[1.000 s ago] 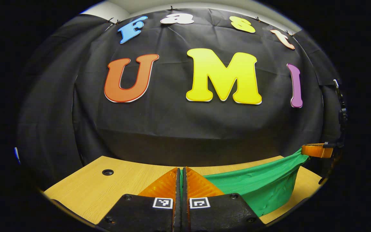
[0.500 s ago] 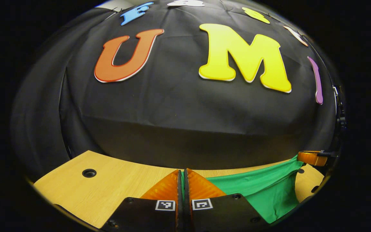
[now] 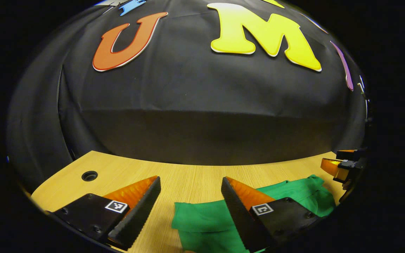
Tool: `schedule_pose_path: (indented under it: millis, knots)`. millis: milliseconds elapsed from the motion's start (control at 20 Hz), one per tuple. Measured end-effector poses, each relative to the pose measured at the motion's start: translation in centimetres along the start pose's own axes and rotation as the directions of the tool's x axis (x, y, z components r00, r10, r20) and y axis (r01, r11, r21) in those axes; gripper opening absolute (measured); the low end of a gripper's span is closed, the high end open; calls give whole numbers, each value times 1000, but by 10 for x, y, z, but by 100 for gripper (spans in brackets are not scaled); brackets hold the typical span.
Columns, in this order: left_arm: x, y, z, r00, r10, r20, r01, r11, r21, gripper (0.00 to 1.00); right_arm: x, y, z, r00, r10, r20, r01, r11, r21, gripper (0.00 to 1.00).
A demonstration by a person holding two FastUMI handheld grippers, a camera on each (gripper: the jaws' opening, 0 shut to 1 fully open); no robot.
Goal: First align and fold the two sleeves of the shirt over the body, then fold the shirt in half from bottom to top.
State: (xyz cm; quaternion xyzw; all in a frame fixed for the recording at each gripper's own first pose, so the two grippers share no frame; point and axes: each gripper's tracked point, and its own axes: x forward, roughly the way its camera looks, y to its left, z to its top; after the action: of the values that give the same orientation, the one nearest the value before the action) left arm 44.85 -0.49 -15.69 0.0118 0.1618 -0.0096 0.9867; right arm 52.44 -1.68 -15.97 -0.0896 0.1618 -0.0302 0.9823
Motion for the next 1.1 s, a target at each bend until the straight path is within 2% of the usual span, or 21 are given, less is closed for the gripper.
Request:
schedule_pose_path:
  millis: [250,500,650,900,950,1000,1100]
  knots:
    - [-25,-9,28,999,-16,44,17,1000,-7,100,-42,1,34,998,32,47,-35,998,50,95]
    - [-88,-20,61,993,-34,116,33,999,5,100,-125,-10,49,996,23,85,-28,998,54,95]
    - [-147,-28,75,988,-52,148,49,999,25,100,-194,-12,56,992,48,117,-55,997,61,95]
    - [-266,-22,100,968,-18,252,5,999,53,100,-324,-23,76,974,43,221,-62,995,80,95]
    - [-289,-23,102,961,-21,275,4,998,63,93,-350,-21,79,968,50,244,-73,994,85,95]
    - [-315,-21,105,955,-15,296,-6,998,69,100,-375,-19,80,964,59,260,-84,993,88,95]
    - [-358,-17,111,943,-4,333,-21,997,72,100,-418,-16,82,958,67,278,-91,993,76,95]
